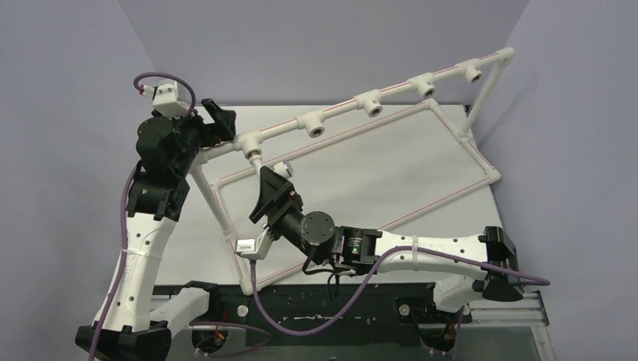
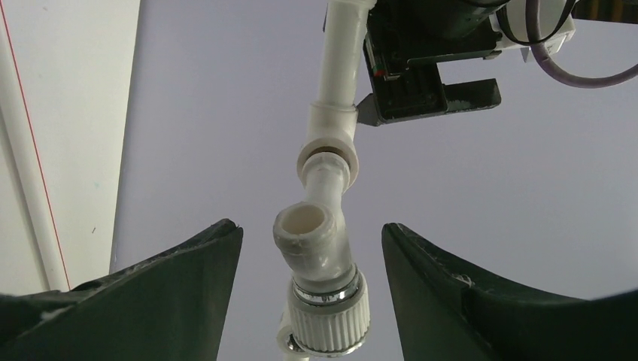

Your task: Install the water faucets

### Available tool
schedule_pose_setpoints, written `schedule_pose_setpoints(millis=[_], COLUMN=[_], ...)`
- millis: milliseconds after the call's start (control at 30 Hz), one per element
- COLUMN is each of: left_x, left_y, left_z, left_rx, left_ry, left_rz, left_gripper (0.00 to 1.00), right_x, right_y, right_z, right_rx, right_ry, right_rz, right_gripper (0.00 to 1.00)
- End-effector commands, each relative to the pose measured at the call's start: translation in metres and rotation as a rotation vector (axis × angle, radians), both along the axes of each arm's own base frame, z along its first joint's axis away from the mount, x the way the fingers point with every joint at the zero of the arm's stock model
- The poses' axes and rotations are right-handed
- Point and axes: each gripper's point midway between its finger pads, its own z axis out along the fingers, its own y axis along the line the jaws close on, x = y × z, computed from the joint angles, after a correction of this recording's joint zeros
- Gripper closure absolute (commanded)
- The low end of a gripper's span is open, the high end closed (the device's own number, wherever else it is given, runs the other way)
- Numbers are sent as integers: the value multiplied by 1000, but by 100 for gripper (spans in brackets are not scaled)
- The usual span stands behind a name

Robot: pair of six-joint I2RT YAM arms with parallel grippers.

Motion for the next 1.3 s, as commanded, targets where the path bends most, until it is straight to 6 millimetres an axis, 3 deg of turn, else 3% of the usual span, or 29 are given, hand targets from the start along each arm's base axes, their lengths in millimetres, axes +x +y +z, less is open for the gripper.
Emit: schedule_pose_setpoints(millis=[0, 233, 567, 833, 1267], left_x=[1, 2, 0, -2, -4], left_y=[30, 38, 31, 28, 27], left_z=[12, 1, -15, -18, -16], left_rx=[78, 107, 99, 85, 53], left_ry=[-7, 8, 37, 49, 33], left_rz=[149, 187, 150, 128, 107], left_gripper=[11, 11, 11, 11, 11], right_x=[11, 15, 10, 4, -1], right_y=[-5, 1, 3, 5, -8], right_z=[27, 28, 30, 36, 49], right_rx=[103, 112, 225, 473, 1232], right_ry=[-19, -25, 8, 125, 513], right_rz=[-43, -63, -96, -75, -2], right_gripper=[33, 47, 100, 100, 100])
